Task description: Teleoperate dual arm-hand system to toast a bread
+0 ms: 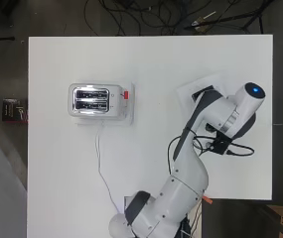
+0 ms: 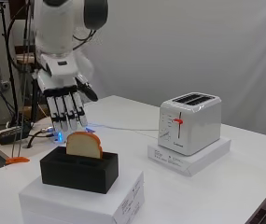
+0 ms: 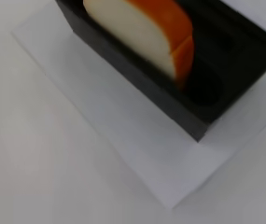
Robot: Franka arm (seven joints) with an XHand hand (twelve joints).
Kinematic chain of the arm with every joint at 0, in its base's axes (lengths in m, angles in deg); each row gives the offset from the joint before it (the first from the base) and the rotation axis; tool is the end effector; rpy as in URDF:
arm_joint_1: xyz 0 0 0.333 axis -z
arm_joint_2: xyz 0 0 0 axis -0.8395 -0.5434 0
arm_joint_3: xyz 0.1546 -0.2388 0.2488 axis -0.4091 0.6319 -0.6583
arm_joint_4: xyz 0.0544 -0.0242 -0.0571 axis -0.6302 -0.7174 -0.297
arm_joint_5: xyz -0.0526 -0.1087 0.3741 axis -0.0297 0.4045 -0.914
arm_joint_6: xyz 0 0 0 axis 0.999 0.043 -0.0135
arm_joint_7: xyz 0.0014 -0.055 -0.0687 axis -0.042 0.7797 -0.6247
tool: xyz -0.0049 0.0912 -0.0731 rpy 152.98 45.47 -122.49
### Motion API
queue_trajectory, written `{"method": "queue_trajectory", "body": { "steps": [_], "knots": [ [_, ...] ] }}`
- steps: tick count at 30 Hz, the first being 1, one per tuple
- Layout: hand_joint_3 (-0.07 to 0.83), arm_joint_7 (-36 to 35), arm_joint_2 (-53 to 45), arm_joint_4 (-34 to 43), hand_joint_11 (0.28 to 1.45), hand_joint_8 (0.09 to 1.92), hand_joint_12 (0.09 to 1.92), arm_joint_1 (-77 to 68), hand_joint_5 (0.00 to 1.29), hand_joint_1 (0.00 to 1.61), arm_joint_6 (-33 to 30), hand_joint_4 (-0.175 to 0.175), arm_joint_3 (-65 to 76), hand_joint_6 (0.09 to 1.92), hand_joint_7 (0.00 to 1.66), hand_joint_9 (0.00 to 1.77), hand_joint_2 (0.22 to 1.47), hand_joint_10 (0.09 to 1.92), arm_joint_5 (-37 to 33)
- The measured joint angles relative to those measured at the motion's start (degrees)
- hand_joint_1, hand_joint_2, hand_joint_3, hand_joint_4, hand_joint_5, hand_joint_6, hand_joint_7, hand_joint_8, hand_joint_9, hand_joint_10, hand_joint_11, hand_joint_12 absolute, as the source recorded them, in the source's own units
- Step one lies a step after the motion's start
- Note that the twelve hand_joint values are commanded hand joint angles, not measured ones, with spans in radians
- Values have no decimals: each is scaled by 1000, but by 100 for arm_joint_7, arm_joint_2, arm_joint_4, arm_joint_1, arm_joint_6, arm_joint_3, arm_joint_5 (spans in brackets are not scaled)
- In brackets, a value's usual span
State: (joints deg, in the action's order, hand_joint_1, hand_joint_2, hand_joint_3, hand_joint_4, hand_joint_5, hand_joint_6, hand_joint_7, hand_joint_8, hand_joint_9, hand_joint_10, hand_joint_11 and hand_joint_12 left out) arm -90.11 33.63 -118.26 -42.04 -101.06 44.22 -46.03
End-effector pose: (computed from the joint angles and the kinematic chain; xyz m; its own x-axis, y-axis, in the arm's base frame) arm 0.4842 -0.3296 0.5286 0.7827 0.5329 -0.3214 0.4034 -0.8277 -0.3901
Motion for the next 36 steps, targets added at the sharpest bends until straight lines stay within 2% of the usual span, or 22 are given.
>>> {"method": "queue_trajectory", "body": {
  "steps": [2,4,8,13,16,20,22,24,27,30,31,33,36],
  "knots": [
    [0,-4,249,-638,588,87,87,18,365,109,-223,43,-27,87,491,693,1032,87,-6],
    [0,-3,504,-1118,526,87,87,32,375,107,-502,47,-51,87,481,615,1034,87,0],
    [-2,37,838,-1556,436,87,87,59,331,81,-1028,60,-52,87,360,429,1025,87,-20],
    [-20,180,754,-1375,448,87,87,132,291,87,-1022,65,46,87,319,429,973,87,-168],
    [-11,5,599,-1359,436,87,87,168,326,91,-1242,25,68,87,377,468,906,87,-222],
    [-1,-472,684,-1848,448,87,87,174,389,141,-1449,-26,198,87,505,606,890,87,-402],
    [-2,-678,711,-1991,450,87,87,60,368,152,-1465,-36,373,87,496,618,886,87,-499],
    [-3,-822,623,-1975,428,87,87,-10,280,164,-1545,-49,505,87,401,517,881,87,-599],
    [3,-986,242,-1662,386,87,87,110,228,145,-1467,-46,410,87,295,372,893,87,-855],
    [3,-846,-214,-1197,372,87,87,217,271,164,-1218,-20,258,87,266,328,901,87,-957],
    [2,-782,-299,-1086,380,87,87,232,321,196,-1178,-13,239,87,312,375,909,87,-979],
    [2,-789,-323,-1033,438,87,87,228,432,298,-1231,-11,188,87,527,621,926,87,-976],
    [2,-1112,-193,-1322,495,87,87,207,508,427,-1447,-29,43,87,719,845,954,87,-799]
  ]
}}
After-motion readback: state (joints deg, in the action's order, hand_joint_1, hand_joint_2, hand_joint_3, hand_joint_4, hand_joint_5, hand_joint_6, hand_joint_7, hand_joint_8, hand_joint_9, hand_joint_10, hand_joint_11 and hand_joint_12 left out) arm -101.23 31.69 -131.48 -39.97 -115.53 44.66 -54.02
